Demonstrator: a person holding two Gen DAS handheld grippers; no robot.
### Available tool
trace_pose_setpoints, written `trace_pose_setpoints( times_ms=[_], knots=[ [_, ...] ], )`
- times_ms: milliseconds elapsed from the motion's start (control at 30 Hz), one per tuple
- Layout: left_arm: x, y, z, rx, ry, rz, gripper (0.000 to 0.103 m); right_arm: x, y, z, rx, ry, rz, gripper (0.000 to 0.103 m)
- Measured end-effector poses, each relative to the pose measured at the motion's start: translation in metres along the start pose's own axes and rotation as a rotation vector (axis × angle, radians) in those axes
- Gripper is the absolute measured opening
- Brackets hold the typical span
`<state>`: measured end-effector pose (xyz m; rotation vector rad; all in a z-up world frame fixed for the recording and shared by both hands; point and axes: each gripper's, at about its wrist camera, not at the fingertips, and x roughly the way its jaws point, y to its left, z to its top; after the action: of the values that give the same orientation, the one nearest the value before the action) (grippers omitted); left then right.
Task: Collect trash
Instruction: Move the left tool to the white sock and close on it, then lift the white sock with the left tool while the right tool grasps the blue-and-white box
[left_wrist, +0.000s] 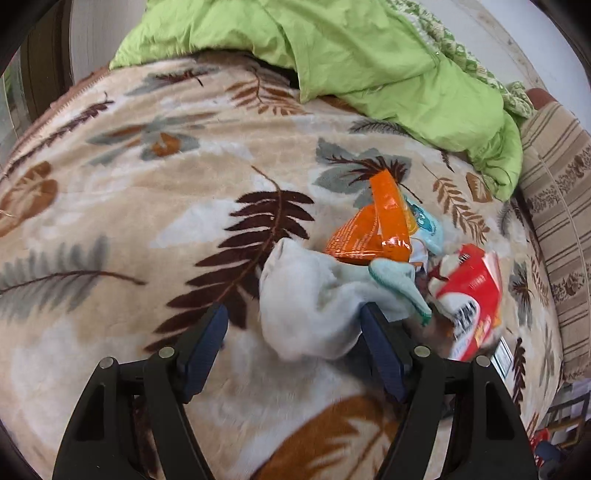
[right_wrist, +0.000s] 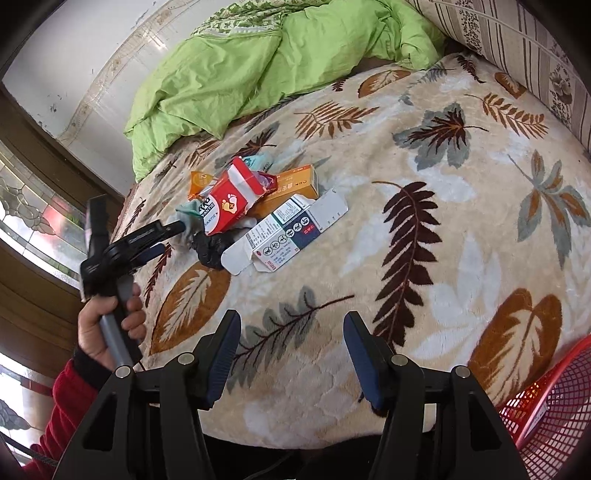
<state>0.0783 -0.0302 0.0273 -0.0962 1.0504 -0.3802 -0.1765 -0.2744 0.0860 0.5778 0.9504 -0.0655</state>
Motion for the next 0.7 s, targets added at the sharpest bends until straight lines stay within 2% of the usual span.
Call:
trace_pose_setpoints(
  times_ms=[67, 100, 200, 467, 567, 700],
  knots=[
    [0.006, -0.001, 0.000, -0.012, 0.000, -0.020, 0.057, 0.005, 0.000, 0.004, 0.004, 0.006, 0.003, 0.061],
    [0.007, -0.003, 0.000, -0.013, -0.001, -0.035, 0.044, 0.008, 0.001, 0.006, 0.007, 0.009, 0.006, 0.061],
    [-0.003, -0.007, -0.006, 0.003, -0.038, -0.026, 0.036, 0.015, 0.004, 0.014, 0.009, 0.011, 0.015, 0.061],
    [-0.061, 0.000, -0.042, 0.030, -0.109, -0.024, 0.036, 0.049, 0.001, 0.066, 0.009, -0.053, 0.042, 0.061],
    [-0.082, 0.001, -0.061, 0.054, -0.126, -0.028, 0.036, 0.070, -0.002, 0.091, -0.003, -0.057, 0.023, 0.061],
    [-0.097, 0.006, -0.081, 0.065, -0.146, -0.011, 0.036, 0.100, -0.013, 0.114, 0.016, -0.028, 0.046, 0.061]
  ],
)
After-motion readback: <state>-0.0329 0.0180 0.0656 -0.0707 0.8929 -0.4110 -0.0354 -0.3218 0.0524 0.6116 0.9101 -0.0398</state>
